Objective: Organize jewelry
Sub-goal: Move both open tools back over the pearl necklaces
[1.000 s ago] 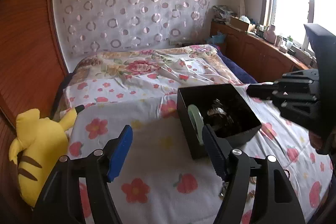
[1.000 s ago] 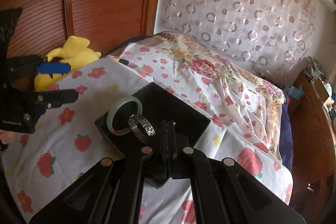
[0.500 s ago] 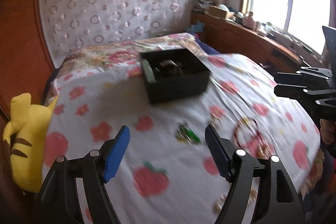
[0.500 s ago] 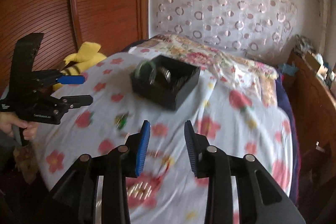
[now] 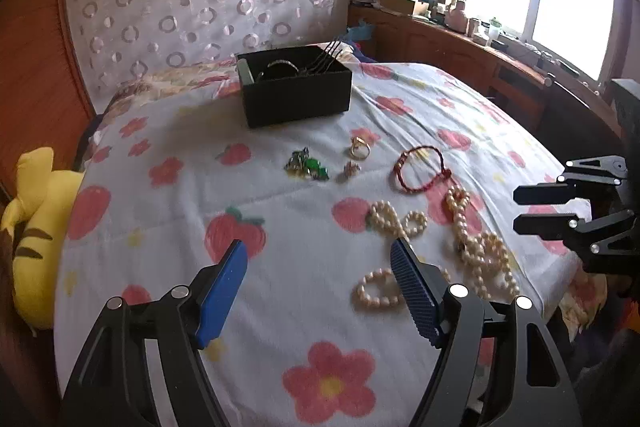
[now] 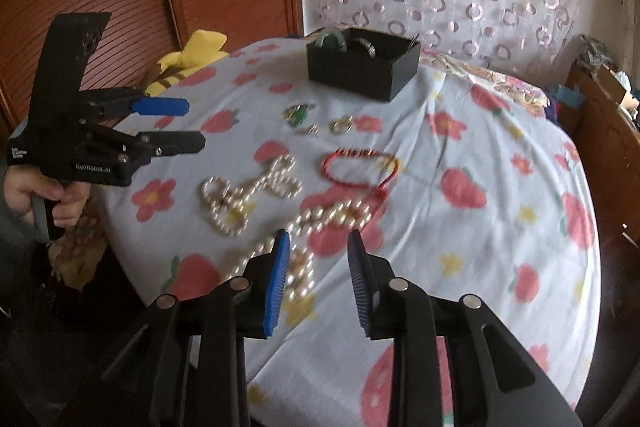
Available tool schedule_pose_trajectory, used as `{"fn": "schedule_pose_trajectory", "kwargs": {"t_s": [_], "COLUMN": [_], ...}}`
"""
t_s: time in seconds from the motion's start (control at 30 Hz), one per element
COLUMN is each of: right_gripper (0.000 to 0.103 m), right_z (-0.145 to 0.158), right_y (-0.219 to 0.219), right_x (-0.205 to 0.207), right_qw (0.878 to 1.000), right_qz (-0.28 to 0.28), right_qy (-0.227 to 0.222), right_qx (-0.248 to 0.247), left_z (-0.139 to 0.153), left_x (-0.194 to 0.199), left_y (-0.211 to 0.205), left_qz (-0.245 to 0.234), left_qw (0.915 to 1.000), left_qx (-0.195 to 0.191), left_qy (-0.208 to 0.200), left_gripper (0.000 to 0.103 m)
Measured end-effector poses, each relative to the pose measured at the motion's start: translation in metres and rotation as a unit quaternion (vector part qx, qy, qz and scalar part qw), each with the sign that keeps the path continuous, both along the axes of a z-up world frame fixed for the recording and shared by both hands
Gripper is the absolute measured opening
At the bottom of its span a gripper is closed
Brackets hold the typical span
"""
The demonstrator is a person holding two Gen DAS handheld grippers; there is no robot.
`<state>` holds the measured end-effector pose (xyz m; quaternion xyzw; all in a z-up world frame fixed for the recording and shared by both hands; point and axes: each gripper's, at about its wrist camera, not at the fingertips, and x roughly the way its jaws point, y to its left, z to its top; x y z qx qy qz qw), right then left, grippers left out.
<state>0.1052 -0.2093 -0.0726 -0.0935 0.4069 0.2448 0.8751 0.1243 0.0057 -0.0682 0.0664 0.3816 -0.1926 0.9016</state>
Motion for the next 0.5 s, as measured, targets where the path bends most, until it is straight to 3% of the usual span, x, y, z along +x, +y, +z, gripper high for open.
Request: {"fn": "schedule_pose_trajectory", "kwargs": {"t_s": [0.5], "right_gripper": [0.031], "right_z": [-0.028], "right_y": [0.012], "right_x": [0.001], "right_qw": [0.999], "right_qz": [-0.001], "right_qy": [0.036], "right_qx": [0.000], "left_z": [-0.015], "left_x": [-0.021], "left_y": [0.021], "left_qz": [0.025], "left_qw": [0.9996], "left_qx": [-0.005], "left_qy": [0.016], "left_gripper": [0.071]}}
